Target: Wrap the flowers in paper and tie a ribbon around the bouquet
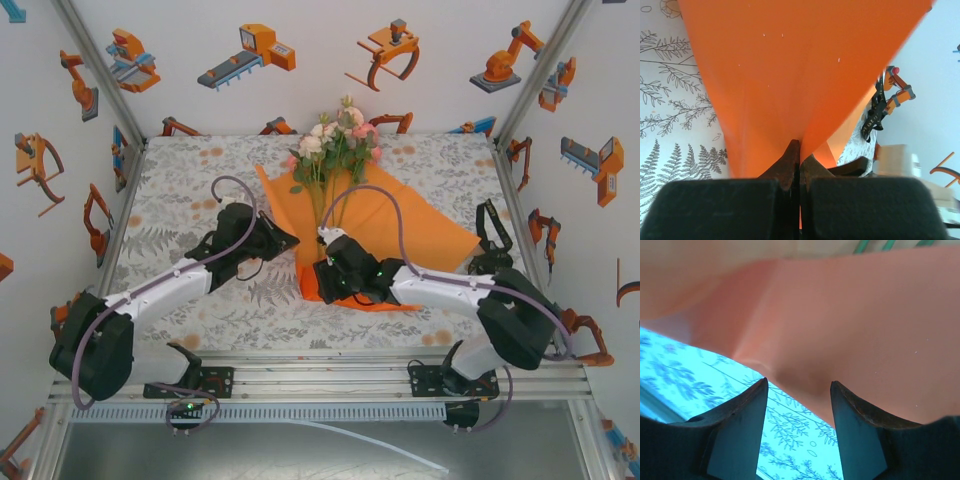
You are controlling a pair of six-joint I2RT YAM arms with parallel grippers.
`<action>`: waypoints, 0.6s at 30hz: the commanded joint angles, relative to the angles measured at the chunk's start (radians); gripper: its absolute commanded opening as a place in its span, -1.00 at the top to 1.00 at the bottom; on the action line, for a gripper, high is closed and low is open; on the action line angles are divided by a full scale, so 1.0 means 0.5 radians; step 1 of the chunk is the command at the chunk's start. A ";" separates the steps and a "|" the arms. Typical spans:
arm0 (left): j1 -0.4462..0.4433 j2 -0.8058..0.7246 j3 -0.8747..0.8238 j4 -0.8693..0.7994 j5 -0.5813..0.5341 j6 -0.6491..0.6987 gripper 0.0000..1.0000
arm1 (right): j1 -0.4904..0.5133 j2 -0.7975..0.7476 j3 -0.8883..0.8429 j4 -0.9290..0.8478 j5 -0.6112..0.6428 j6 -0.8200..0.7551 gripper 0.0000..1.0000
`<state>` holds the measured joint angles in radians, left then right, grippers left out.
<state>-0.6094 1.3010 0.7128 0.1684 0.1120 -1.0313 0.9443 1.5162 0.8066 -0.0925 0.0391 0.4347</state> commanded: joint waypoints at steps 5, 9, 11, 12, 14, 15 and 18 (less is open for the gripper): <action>-0.014 -0.020 0.081 0.021 0.009 0.013 1.00 | 0.049 0.224 0.135 -0.127 0.218 -0.115 -0.08; -0.013 -0.018 0.081 0.019 0.009 0.016 1.00 | 0.046 0.037 0.097 -0.082 0.239 -0.091 -0.14; -0.014 -0.005 0.088 0.025 0.022 0.016 1.00 | 0.033 -0.076 0.061 -0.034 0.258 -0.085 -0.19; -0.017 0.004 0.092 0.036 0.036 0.018 1.00 | 0.017 -0.115 0.044 -0.014 0.261 -0.080 -0.20; -0.023 0.019 0.104 0.060 0.058 0.014 1.00 | -0.037 -0.147 0.029 0.006 0.262 -0.060 -0.19; -0.026 0.024 0.113 0.070 0.067 0.016 1.00 | -0.077 -0.148 0.019 0.015 0.260 -0.046 -0.17; -0.041 0.050 0.150 0.083 0.082 0.016 1.00 | -0.151 -0.097 0.013 0.101 0.169 -0.031 -0.07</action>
<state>-0.6209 1.3132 0.7437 0.1730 0.1287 -1.0313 0.9001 1.4494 0.8364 -0.0860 0.1318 0.4034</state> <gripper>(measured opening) 0.008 0.549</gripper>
